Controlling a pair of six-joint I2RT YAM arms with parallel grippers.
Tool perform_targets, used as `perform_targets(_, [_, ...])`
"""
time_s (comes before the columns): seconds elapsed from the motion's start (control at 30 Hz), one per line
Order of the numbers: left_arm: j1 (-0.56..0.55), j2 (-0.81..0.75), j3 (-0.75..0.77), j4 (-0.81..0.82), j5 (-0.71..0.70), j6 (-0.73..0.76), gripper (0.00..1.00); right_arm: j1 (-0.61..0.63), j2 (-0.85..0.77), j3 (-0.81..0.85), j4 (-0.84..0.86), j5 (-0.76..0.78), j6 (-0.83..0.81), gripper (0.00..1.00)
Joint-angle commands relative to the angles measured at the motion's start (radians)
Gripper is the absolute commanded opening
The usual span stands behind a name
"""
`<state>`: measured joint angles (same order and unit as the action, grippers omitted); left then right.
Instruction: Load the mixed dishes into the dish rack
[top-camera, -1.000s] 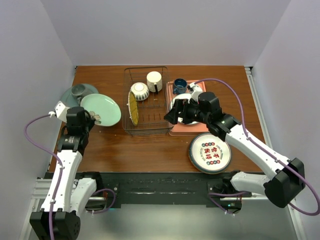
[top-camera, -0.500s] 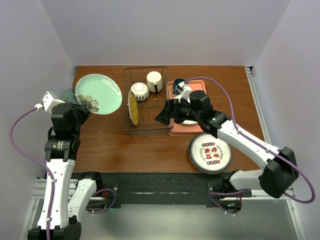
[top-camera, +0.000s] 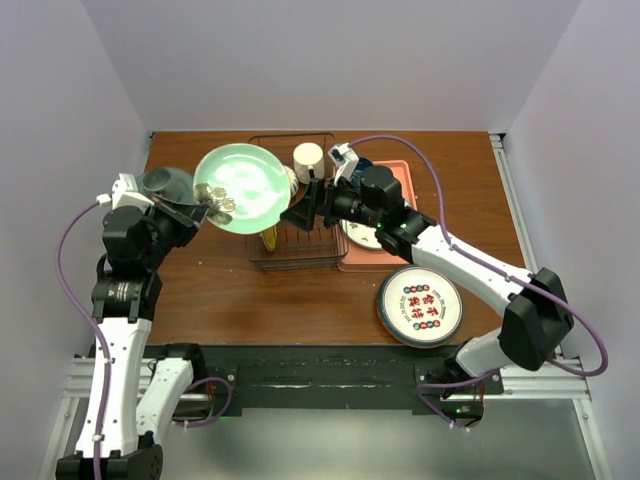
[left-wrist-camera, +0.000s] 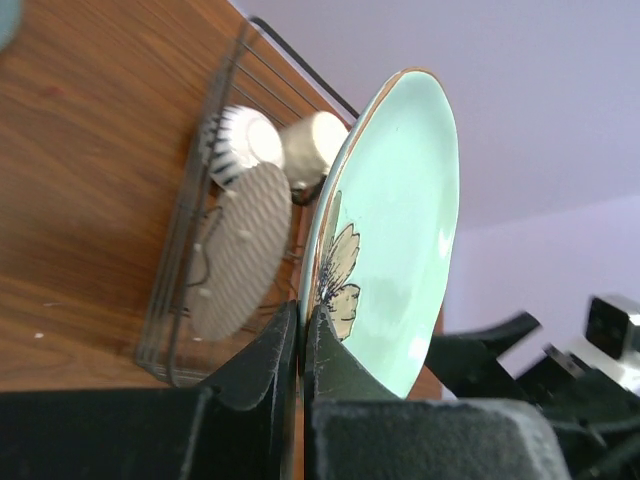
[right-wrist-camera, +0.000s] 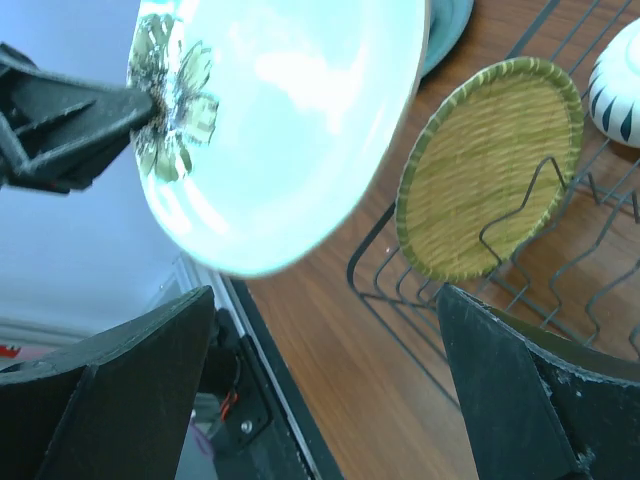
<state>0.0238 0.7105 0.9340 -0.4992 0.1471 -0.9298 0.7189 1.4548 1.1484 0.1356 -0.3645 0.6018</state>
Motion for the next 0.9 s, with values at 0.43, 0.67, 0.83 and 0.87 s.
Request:
perform_targets(0.43, [-0.002,-0.019,-0.092,0.360,0.388,-0.109,0.00,0.002,0.061,-0.007,0.324,-0.011,0.139,0.72])
perform_targets(0.67, [-0.002,0.007,-0.096,0.363,0.454,-0.032,0.00,0.002,0.032,-0.075,0.398,-0.036,0.231,0.00])
perform_targets(0.83, [-0.002,0.014,-0.101,0.375,0.520,0.022,0.08,0.001,-0.005,-0.116,0.450,-0.060,0.300,0.00])
perform_targets(0.87, [-0.002,0.009,-0.103,0.378,0.526,0.038,0.12,0.002,-0.007,-0.115,0.449,-0.066,0.300,0.00])
